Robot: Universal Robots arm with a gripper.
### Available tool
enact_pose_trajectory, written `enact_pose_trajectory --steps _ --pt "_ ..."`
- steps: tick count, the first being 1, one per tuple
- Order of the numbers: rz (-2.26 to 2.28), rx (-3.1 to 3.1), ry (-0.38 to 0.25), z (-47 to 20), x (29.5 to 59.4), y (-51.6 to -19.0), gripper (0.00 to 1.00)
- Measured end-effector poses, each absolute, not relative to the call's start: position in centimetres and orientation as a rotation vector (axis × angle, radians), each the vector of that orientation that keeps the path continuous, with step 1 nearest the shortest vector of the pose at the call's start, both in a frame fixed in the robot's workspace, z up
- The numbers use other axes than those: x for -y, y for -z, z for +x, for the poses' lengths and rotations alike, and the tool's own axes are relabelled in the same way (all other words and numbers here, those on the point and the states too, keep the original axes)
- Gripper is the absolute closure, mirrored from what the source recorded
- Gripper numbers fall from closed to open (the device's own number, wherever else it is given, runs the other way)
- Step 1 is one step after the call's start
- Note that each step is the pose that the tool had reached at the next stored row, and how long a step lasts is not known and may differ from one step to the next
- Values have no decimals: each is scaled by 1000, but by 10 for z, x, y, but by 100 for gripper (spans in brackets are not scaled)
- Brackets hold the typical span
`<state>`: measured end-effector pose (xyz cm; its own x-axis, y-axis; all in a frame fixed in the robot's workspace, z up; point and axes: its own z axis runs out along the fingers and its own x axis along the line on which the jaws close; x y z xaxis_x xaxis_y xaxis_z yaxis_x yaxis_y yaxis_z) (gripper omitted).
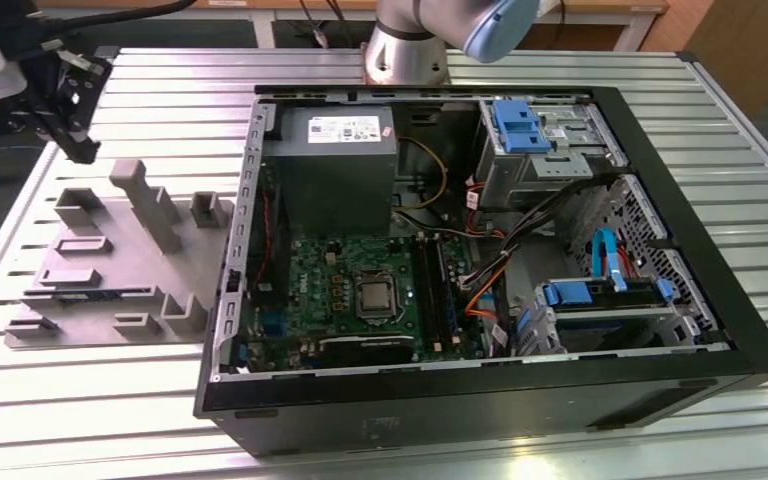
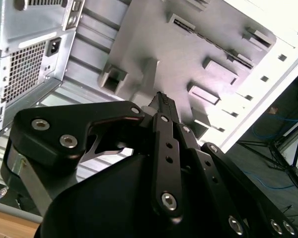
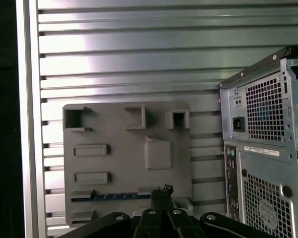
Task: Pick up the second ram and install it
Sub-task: 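Reach for the second ram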
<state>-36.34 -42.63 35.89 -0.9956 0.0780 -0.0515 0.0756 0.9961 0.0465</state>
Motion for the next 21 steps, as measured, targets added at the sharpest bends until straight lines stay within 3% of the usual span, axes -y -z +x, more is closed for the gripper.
enact_pose_trajectory --steps 21 --pt "126 -3085 -68 -392 440 -336 89"
